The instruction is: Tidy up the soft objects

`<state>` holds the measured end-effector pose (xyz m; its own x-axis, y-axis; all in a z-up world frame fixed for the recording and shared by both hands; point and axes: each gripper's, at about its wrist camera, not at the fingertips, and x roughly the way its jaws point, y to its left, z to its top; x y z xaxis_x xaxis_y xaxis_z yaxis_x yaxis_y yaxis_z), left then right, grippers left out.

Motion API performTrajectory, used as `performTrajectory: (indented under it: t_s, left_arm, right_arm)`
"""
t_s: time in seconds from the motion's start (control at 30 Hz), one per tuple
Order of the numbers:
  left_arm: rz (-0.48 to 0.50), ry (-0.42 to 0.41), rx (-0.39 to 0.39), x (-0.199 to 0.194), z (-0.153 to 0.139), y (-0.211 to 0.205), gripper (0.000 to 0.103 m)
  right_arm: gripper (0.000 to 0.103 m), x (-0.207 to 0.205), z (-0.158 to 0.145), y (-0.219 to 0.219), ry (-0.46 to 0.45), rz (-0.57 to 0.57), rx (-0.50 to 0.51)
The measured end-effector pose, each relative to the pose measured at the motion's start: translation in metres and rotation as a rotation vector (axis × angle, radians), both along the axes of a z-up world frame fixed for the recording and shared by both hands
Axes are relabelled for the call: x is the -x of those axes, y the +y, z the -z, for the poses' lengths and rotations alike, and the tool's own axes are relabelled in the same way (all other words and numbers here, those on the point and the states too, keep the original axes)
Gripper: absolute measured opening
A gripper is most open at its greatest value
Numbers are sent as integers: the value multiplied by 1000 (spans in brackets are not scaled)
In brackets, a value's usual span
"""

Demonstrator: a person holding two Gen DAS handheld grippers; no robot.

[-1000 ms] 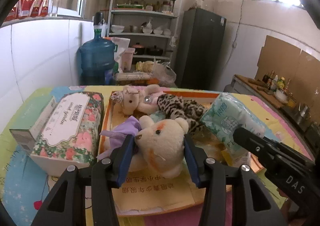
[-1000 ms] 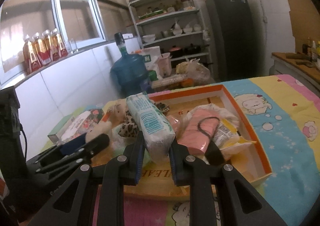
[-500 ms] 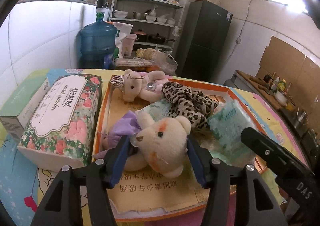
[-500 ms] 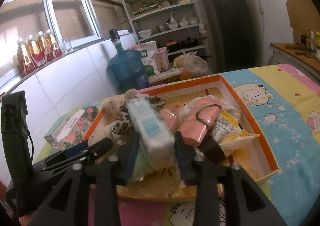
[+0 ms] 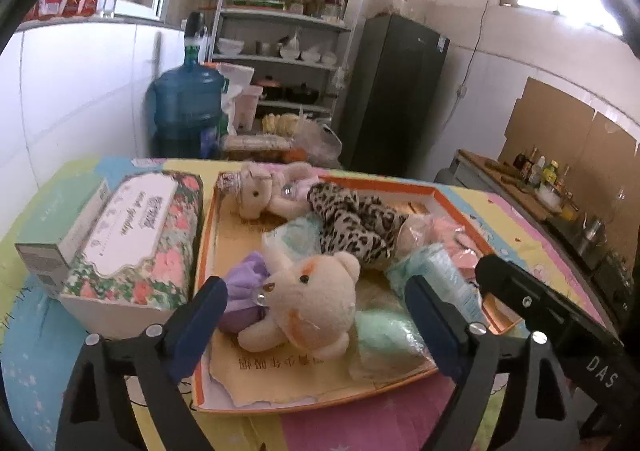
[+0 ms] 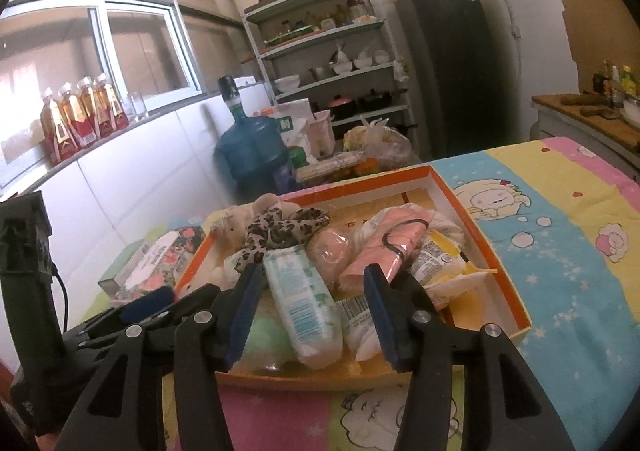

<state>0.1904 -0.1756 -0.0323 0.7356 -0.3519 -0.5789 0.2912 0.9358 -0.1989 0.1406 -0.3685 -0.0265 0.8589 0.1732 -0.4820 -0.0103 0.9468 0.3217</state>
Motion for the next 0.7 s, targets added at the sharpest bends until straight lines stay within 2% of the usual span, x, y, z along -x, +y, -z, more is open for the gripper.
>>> performTrajectory:
  t_s: [0.27, 0.53, 0.63, 0.7]
  left_arm:
    - [-1, -42, 16, 12, -13, 6, 91]
    - [-61, -100, -36, 36, -25, 17, 91]
    - [-119, -158, -83, 53, -32, 25, 90]
    - [-156, -192, -105, 66, -37, 31, 90]
  right_arm:
    - [55, 15, -9, 0, -34, 15, -15]
    - [56, 32, -15, 4, -40, 58, 14]
    - [68, 41, -17, 9, -46, 78, 35]
    - [71, 48, -20, 13, -54, 92, 52]
